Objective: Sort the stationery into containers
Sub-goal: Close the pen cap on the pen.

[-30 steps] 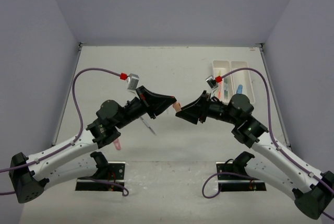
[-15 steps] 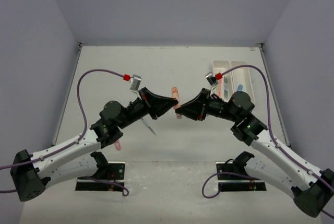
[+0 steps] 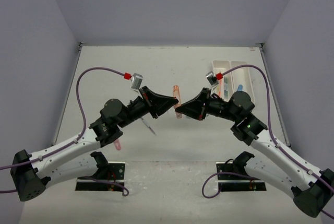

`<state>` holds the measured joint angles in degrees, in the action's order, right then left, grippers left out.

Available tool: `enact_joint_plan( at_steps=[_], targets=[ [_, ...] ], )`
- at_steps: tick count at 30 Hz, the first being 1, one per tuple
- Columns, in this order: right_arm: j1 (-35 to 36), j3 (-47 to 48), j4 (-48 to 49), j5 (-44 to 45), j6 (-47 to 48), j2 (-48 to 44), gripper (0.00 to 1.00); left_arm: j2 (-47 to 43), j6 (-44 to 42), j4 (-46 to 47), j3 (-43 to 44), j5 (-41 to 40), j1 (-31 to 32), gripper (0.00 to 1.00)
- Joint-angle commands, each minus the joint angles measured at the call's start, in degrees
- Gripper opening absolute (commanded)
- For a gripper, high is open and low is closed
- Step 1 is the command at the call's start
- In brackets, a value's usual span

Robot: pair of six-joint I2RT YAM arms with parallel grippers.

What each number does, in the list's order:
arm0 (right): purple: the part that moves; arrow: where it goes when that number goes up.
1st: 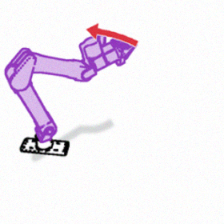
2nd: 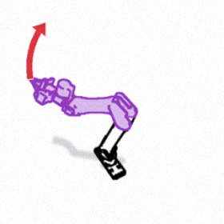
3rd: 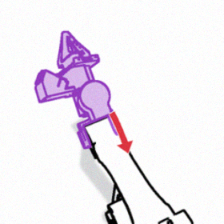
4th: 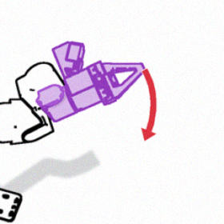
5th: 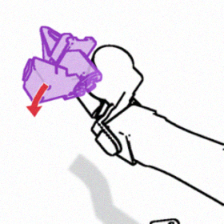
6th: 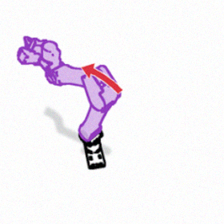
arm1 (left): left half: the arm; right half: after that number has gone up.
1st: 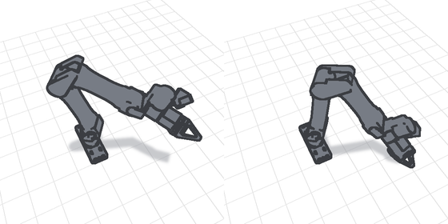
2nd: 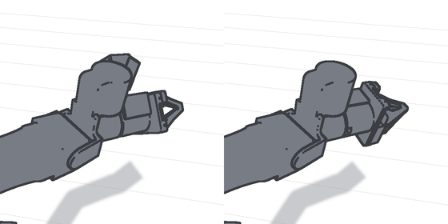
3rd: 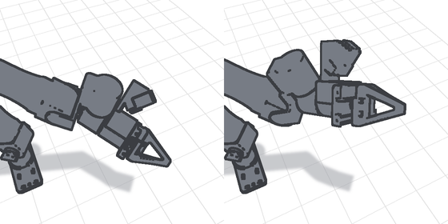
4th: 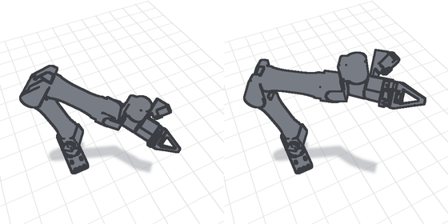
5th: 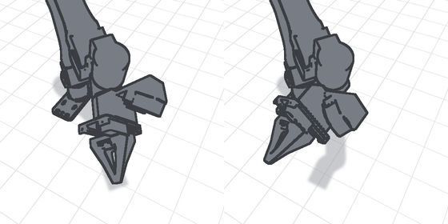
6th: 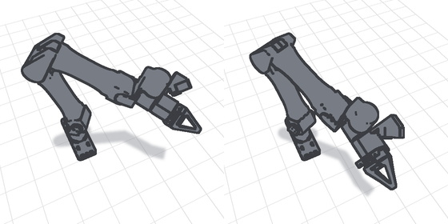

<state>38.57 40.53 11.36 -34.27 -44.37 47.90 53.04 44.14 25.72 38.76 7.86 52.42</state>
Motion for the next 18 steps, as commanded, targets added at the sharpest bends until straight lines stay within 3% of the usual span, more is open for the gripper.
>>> enact_joint_plan(
  at_steps=[1, 2, 3, 6, 11, 13, 18],
  targets=[
    [0.2, 0.5, 1.0, -1.3, 2.4, -1.1, 0.00, -0.8, -4.7, -3.1, 4.6, -2.1, 0.0, 0.40],
    [0.2, 0.5, 0.8, -1.6, 3.0, -1.5, 0.00, -0.8, -5.5, -4.3, 5.6, -2.4, 0.0, 0.63],
    [0.2, 0.6, 0.5, -1.7, 3.5, -1.8, 0.00, -0.9, -6.1, -5.1, 6.3, -2.8, 0.0, 0.75],
    [0.2, 1.5, -2.4, -1.1, 5.4, -2.4, 0.00, -1.5, -7.7, -9.7, 8.3, -6.0, 0.0, 0.99],
    [0.2, 1.8, -3.3, -6.1, 9.8, -3.8, 0.00, -4.8, -11.2, -15.1, 9.1, -11.8, -0.1, 1.00],
    [0.2, 2.3, -2.7, -12.6, 11.3, -4.2, 0.00, -5.2, -12.1, -13.6, 8.4, -8.0, -0.2, 1.00],
    [0.2, 4.4, -6.6, -15.1, 14.4, -5.3, 0.00, -5.2, -12.3, -4.7, 6.2, 5.4, -0.3, 0.96]
  ],
)
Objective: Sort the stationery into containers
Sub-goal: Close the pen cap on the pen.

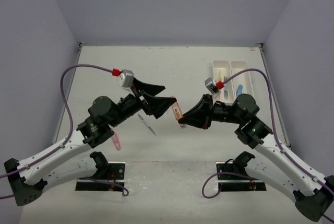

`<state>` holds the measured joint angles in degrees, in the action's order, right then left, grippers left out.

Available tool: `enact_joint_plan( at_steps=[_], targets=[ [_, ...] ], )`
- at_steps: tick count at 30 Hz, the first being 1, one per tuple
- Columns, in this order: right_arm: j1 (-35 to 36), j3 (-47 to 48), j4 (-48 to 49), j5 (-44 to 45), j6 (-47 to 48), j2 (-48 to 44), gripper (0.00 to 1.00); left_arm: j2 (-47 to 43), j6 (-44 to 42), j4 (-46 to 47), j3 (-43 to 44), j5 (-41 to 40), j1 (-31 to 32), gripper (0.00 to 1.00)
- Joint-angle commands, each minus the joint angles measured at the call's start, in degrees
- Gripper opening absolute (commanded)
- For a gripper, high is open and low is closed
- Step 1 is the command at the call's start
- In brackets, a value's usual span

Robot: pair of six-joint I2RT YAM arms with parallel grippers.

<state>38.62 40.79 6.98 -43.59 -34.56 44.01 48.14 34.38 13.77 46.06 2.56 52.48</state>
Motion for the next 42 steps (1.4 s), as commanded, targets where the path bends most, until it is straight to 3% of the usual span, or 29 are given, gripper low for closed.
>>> enact_joint_plan(
  at_steps=[1, 5, 10, 11, 13, 17, 20, 31, 42],
  targets=[
    [0.1, 4.5, -2.7, -6.1, 4.8, -1.5, 0.00, 0.0, -2.3, 8.3, -1.5, 11.8, -0.3, 0.95],
    [0.1, 5.1, -3.8, -6.6, 5.1, -2.3, 0.00, 2.2, -0.9, 12.3, -1.8, 16.6, -0.4, 0.86],
    [0.1, 6.0, -5.4, -5.6, 5.1, -2.9, 0.00, 4.5, 0.5, 15.1, -2.4, 19.3, -0.4, 0.51],
    [0.1, 6.3, -5.6, -5.2, 5.0, -2.9, 0.00, 4.7, 0.7, 15.7, -2.7, 19.7, -0.4, 0.38],
    [0.1, 6.9, -6.1, -4.6, 4.7, -2.7, 0.00, 4.9, 1.0, 16.1, -2.7, 19.9, -0.4, 0.22],
    [0.1, 7.6, -6.1, -2.8, 2.7, -2.2, 0.00, 4.9, 1.1, 16.2, -2.8, 20.2, -0.4, 0.05],
    [0.1, 7.8, -6.3, -2.2, 1.8, -1.7, 0.00, 4.3, 0.9, 16.1, -3.2, 19.0, -0.4, 0.00],
    [0.2, 7.2, -1.7, -4.0, 0.2, -4.9, 0.00, 4.7, 0.5, 15.8, -3.5, 17.3, -0.4, 0.00],
    [0.2, 11.2, 3.4, -2.8, -1.2, -1.6, 0.00, 7.8, 1.6, 17.9, -3.5, 19.8, -0.3, 0.00]
  ],
)
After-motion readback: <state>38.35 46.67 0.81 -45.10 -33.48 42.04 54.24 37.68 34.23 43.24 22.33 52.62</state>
